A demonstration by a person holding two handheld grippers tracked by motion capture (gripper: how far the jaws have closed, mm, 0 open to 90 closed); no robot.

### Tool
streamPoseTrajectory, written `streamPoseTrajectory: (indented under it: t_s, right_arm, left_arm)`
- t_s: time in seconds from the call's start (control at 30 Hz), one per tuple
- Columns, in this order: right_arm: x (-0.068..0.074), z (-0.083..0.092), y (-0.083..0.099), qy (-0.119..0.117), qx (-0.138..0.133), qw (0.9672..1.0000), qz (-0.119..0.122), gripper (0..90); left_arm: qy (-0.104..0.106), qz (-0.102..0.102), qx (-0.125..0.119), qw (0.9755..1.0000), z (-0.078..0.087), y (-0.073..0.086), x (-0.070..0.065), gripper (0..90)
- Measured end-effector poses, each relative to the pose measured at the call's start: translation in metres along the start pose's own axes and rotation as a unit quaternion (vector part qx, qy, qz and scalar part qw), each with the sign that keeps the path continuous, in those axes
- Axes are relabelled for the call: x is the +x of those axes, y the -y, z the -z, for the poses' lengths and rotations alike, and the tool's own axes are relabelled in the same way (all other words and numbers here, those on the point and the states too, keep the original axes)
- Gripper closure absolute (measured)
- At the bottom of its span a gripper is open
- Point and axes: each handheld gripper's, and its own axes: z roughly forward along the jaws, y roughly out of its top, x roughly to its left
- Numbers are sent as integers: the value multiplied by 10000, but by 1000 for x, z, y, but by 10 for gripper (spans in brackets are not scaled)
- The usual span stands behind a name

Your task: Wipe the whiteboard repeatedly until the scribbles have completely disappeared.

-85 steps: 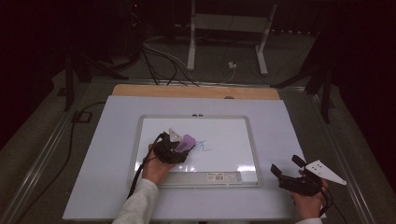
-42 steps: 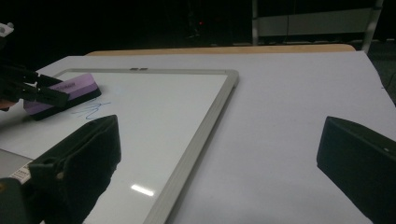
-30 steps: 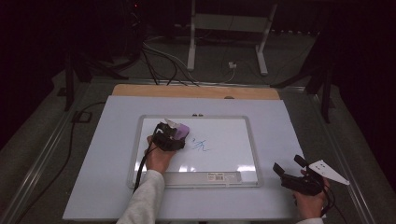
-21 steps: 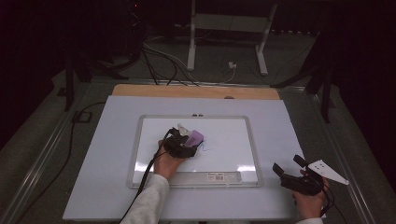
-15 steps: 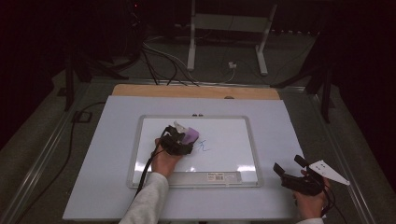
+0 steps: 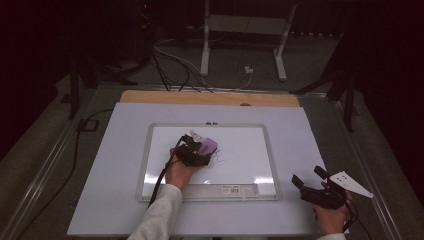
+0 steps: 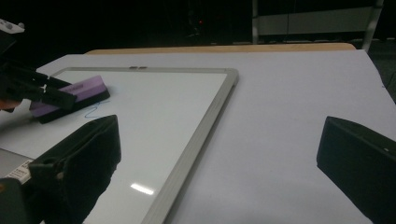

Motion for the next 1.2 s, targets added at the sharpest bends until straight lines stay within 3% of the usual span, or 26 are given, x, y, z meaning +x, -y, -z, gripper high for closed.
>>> streamPoseTrajectory:
  t_s: [0.1, 0.17, 0.3, 0.37, 0.43, 0.5, 0.67, 0.77, 0.83, 0.9, 1.03, 1.1, 1.2]
  right_arm:
    - [-1, 1, 0, 13, -6, 10000, -5, 3]
    - [-1, 2, 0, 22, -19, 10000, -33, 3]
    - [-3, 3, 0, 39, -31, 10000, -45, 3]
    - [-3, 3, 0, 34, -28, 10000, -45, 3]
    - [-2, 2, 0, 22, -27, 10000, -33, 3]
    - [-2, 1, 0, 22, -11, 10000, -8, 3]
    - [0, 0, 0, 5, 7, 10000, 6, 3]
    - [0, 1, 0, 9, 1, 10000, 6, 3]
    - [-1, 1, 0, 20, -5, 10000, -3, 3]
    - [-2, 2, 0, 25, -8, 10000, -7, 3]
    - [-1, 3, 0, 24, -14, 10000, -26, 3]
    - [-2, 2, 0, 31, -8, 10000, -21, 3]
    - [-2, 2, 0, 27, -8, 10000, -18, 3]
  left_arm:
    - [4, -63, 0, 10000, 0, 0, 0, 418]
    - [-205, -21, -8, 9998, 0, -1, 6, 418]
    - [-597, 333, 34, 9977, 0, -2, 22, 418]
    - [-567, 488, 68, 9972, -1, -3, 24, 418]
    - [-628, 446, 108, 9970, -1, -4, 21, 418]
    - [-448, 401, 100, 9981, -2, -5, 18, 418]
    - [-150, -88, 96, 9998, -7, -9, -4, 418]
    - [19, -279, 107, 9996, -9, -11, -12, 418]
    - [70, -249, 116, 9996, -10, -12, -10, 418]
    - [-34, -203, 70, 9998, -11, -12, -7, 418]
    - [-407, 89, 90, 9991, -14, -17, 5, 418]
    - [-447, 245, 116, 9986, -15, -19, 9, 418]
    - [-551, 175, 122, 9983, -16, -20, 6, 417]
